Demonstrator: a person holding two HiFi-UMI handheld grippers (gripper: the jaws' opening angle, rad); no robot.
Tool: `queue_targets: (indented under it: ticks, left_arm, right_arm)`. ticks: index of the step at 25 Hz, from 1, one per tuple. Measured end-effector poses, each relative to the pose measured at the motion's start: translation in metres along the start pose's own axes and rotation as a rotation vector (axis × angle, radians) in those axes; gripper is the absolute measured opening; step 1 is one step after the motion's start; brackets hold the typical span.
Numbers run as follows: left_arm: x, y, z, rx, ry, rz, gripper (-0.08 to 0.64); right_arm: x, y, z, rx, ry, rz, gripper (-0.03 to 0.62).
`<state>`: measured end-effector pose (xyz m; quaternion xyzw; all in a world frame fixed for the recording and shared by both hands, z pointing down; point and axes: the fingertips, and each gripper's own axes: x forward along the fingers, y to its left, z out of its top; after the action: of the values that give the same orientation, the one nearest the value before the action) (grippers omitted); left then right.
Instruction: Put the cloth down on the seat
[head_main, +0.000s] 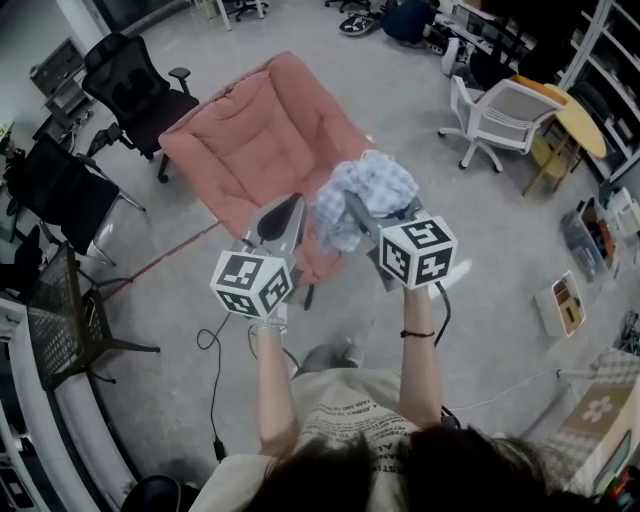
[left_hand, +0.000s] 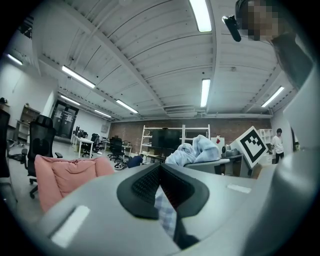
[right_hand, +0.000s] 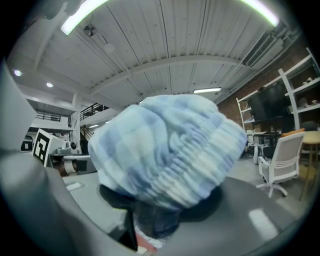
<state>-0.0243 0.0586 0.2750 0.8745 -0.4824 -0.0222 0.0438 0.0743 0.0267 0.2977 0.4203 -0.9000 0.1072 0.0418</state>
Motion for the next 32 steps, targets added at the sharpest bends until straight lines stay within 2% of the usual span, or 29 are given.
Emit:
queue_targets:
  ticks: [15,24,32]
  left_arm:
    - [0.033,0.001,-0.018,-0.016,0.047,0.012,-0.006]
    - [0.073,0.029,-0.021,-0.035,0.058,0.014,-0.006]
    - [0.118,0.058,-0.036,-0.039,0.107,0.008,-0.005]
  right_arm:
    - [0.009,-0.032,-0.012,0.041,0.021,0.006,0.21]
    - [0.046,-0.058,-0.008,0.059,0.029,0.014,0.21]
    - [0.088,-0.092,-0.01,0.092,0.05,0.013,0.21]
